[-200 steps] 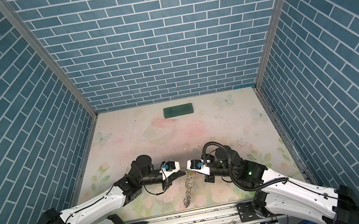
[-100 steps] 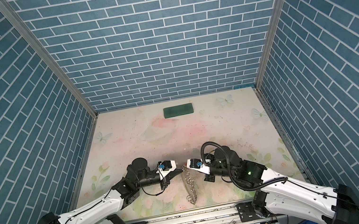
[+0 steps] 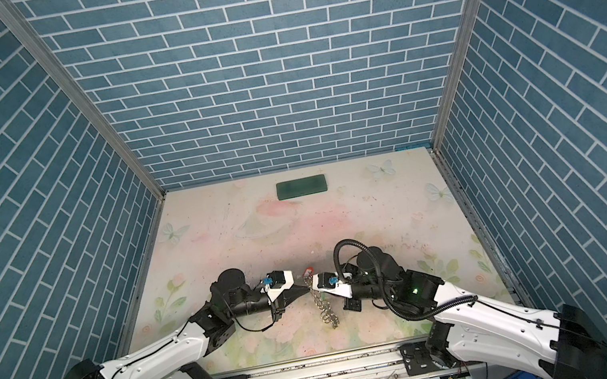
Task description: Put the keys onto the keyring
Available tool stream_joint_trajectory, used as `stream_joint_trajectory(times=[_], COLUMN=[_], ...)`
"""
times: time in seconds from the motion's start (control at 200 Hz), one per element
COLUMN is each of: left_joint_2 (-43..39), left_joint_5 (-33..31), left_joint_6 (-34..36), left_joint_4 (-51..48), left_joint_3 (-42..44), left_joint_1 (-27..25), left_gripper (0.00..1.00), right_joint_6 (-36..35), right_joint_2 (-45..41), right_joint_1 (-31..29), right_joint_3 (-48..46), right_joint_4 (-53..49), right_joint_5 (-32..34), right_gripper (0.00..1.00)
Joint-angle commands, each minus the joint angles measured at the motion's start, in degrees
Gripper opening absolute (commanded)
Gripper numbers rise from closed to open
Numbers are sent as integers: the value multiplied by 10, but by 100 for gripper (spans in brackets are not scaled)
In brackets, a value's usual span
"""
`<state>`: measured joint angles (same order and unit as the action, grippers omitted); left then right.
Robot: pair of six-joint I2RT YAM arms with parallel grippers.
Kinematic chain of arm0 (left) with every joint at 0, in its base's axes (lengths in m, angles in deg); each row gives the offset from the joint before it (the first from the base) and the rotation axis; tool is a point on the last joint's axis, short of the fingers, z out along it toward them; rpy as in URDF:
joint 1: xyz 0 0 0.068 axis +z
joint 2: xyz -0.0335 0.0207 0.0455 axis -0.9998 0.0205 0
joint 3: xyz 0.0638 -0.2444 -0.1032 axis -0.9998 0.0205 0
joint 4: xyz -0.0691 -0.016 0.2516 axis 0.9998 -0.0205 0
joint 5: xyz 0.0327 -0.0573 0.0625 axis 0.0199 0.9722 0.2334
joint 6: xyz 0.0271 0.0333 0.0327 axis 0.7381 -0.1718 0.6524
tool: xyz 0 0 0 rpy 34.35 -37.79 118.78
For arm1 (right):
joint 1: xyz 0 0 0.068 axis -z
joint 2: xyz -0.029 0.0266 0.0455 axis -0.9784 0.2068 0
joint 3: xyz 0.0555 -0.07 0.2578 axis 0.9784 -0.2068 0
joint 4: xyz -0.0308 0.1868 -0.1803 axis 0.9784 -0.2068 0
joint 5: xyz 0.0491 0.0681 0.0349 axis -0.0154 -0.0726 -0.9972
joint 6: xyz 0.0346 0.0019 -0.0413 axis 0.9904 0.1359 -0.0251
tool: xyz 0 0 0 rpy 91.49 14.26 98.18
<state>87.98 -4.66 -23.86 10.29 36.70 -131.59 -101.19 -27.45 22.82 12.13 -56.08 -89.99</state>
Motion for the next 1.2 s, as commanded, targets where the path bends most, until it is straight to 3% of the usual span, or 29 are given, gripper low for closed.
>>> stream_joint_trajectory(times=[0.0,0.38,0.55,0.83,1.195], left_joint_2=[8,18,29,46,54], left_joint_5=[26,36,10,11,10], left_joint_6=[-13,-22,-40,-70,-65], left_joint_4=[29,39,74,138,133], left_joint_3=[-3,-4,1,13,11], left_joint_1=[2,2,3,3,5], left_gripper=[0,0,0,0,0], right_joint_6=[-19,1,26,86,131], right_joint_2=[6,18,13,31,17], right_joint_1=[-2,-2,-2,-1,5], right_joint_3=[4,-14,-28,-49,-72], right_joint_4=[27,64,94,154,190], right_joint_5=[-14,8,6,65,89], right_gripper=[0,0,0,0,0])
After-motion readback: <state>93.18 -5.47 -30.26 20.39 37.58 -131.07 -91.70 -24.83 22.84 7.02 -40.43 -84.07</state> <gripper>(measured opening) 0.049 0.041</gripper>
